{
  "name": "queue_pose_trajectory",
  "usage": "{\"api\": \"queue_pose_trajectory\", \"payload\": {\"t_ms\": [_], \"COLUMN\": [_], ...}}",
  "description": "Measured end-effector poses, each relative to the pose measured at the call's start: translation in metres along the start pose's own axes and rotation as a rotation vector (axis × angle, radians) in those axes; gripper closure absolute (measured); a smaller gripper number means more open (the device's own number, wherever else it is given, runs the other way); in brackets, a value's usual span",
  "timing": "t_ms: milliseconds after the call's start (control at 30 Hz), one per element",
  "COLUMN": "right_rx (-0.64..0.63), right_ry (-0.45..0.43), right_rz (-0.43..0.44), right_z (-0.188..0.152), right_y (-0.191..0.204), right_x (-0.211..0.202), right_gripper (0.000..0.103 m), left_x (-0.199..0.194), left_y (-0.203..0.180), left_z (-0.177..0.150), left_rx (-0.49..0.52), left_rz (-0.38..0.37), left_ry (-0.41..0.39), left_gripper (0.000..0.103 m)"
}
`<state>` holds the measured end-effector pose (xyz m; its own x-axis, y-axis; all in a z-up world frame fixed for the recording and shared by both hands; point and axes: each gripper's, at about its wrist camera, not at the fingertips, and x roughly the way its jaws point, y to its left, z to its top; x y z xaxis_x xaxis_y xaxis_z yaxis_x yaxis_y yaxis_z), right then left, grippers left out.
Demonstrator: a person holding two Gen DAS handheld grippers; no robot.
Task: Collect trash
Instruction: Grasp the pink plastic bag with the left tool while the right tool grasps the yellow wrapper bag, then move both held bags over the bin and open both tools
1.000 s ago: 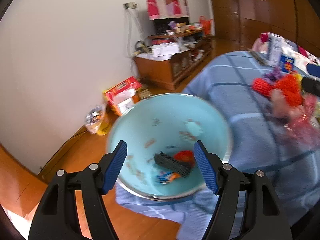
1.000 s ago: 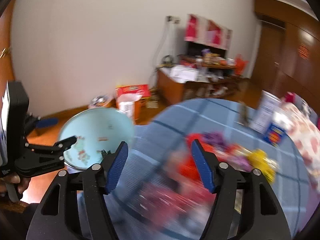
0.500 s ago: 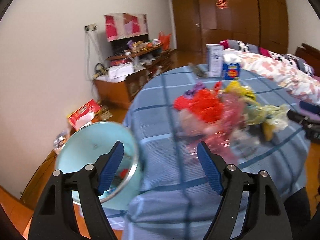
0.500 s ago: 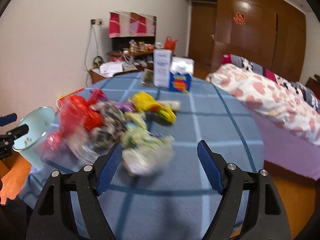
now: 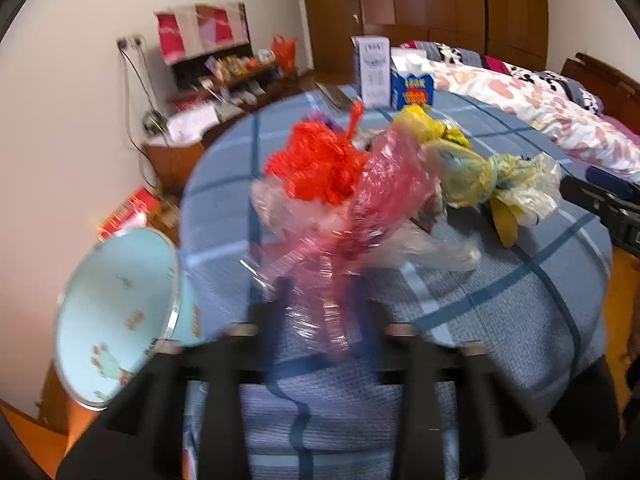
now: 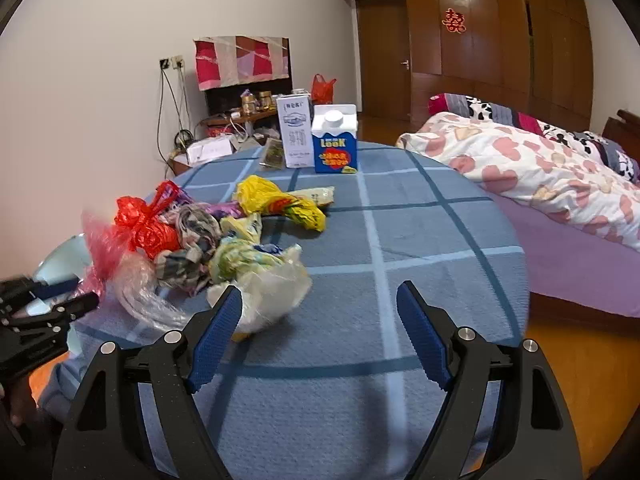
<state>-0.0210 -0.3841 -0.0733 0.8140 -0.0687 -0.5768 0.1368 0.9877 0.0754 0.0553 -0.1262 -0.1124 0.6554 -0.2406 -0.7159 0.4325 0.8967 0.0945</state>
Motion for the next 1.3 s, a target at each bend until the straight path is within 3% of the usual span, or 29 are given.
{"api": "queue_pose_trajectory", "payload": {"t_ms": [167,333,433,567,967,1300], "right_rx": [-0.016,-0.053,-0.072,-0.098,-0.109,-0.187], "right_ry": [-0.009,0.059,0.113,0.112,-0.039,-0.077], "right_rz": [0.022,0.032,0.061,0.089,0.109,0.224], "right_z": [0.012,0.019,0.014,0.013,0.045,0.065], "right_y": [0.012,0.024,0.027,0.033,0.051,0.129], "right_x": [0.010,0.034,0.042,0.035,-0.005,0.016], "right_gripper": [0.020,0.023,0.055,0.069,0.072,0.072], "left_x": [-0.009,-0.037,-0.046,-0.045,-0.045,-0.044], "left_y": [0.004,0.015,0.030,0.054,0.115,0.144], "left_z": [0.004,0.011,0.012,0.010,-0.003,-0.005], "left_rx": [0.002,-0.002,-0.026,-0.073,-0.193,-0.247], "left_rz": [-0.012,0.002,0.031,0.075,0.168,0.230], "left_ry": [-0.029,-0.100,-0.119,-0.106,-0.056,-0.049], "left_gripper": [0.096,0.096,0.096,0.096,0.096,0.096]}}
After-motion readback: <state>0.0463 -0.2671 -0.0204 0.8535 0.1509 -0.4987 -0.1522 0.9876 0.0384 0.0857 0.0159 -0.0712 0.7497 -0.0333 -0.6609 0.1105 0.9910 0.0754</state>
